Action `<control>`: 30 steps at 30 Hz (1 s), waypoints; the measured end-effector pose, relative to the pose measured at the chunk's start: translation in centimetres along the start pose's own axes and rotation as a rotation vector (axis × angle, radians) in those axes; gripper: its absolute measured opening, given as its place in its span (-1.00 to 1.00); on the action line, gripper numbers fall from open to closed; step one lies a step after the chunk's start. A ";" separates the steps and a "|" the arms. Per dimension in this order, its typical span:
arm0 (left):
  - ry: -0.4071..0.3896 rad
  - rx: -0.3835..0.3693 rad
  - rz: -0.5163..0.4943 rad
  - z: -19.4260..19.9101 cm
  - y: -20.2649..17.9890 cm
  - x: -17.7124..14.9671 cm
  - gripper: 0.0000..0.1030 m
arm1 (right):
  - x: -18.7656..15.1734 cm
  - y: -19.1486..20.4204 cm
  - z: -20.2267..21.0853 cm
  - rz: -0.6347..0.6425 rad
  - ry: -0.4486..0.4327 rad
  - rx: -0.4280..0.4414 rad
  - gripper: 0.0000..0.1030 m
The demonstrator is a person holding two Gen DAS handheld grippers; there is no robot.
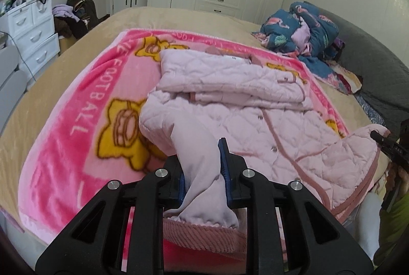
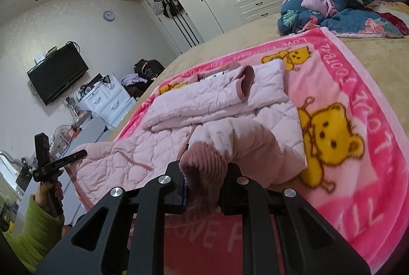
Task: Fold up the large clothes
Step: 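Grasp the ribbed hem with the left tool while the right tool grasps the hem, then lift the hem with both tools and fold it toward the collar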
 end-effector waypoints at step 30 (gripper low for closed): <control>-0.051 0.045 -0.019 -3.4 -0.7 8.1 -0.72 | 8.5 -2.0 -4.4 0.001 -0.102 -0.041 -0.70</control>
Point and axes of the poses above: each gripper's, at about its wrist camera, not at the fingertips, and z roughly against the way its jaws point, y to its left, x to its top, the point moved 1 cm from there along -z, roughly the way its jaws point, and after that the axes turned 3 degrees about z, right-handed, at the moved point
